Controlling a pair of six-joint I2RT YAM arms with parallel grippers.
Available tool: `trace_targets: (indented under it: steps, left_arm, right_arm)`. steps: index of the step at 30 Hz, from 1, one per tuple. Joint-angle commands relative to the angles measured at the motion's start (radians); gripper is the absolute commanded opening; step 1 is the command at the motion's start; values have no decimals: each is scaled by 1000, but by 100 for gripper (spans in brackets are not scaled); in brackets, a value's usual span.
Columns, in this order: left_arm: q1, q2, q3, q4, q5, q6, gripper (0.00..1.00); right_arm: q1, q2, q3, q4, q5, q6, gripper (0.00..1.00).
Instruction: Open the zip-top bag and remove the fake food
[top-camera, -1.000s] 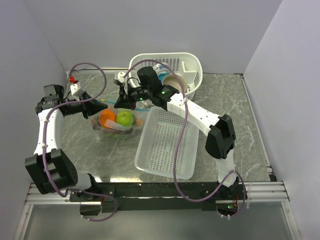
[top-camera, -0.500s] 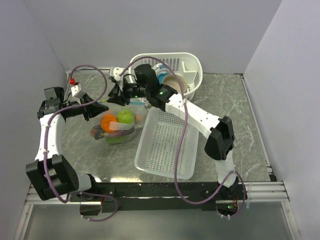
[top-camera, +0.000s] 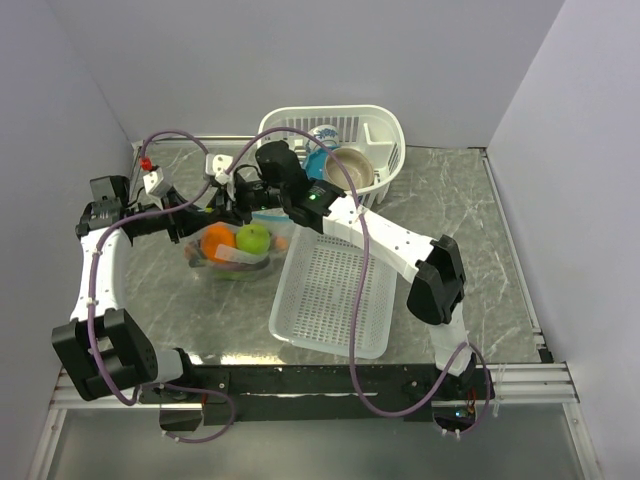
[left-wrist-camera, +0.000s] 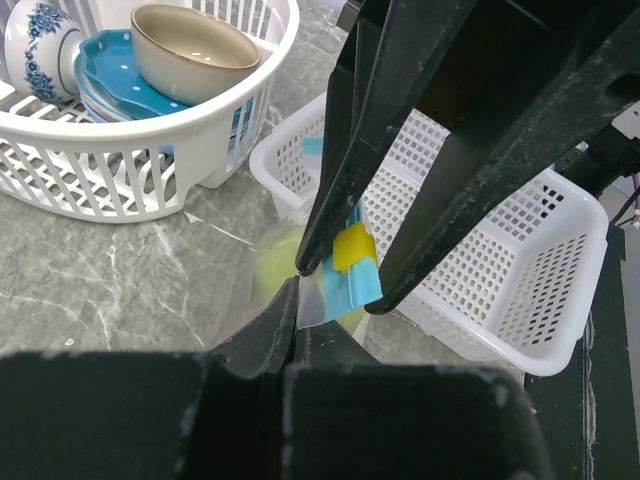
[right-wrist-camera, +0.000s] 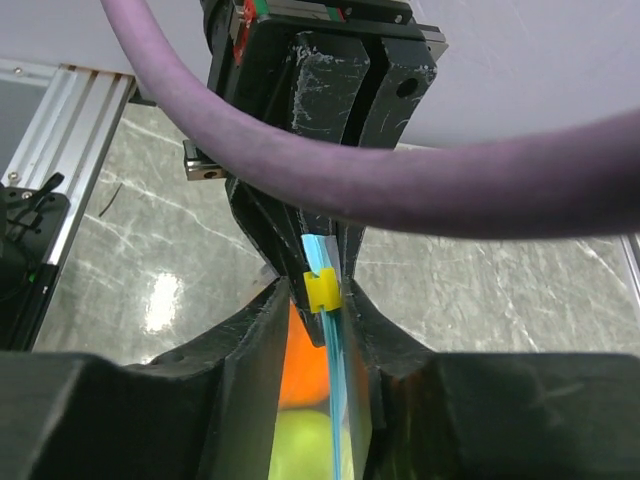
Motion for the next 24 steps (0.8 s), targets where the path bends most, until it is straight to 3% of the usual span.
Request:
trace_targets:
  steps: [1, 13, 16, 24]
  left_arm:
    - [-4, -34, 0, 26, 242, -14, 1]
    - [-3, -57, -30, -34, 240, 17, 1]
    - [-4, -69, -52, -37, 240, 9, 1]
    - [16, -59, 22, -28, 240, -25, 1]
  right_arm:
    - [4, -19, 28, 2, -19, -16, 29]
    - [-14, -32, -24, 123, 15, 42, 7]
    - [-39, -60, -78, 203, 3, 83, 6]
    - [-85, -111, -206, 206, -43, 102, 6]
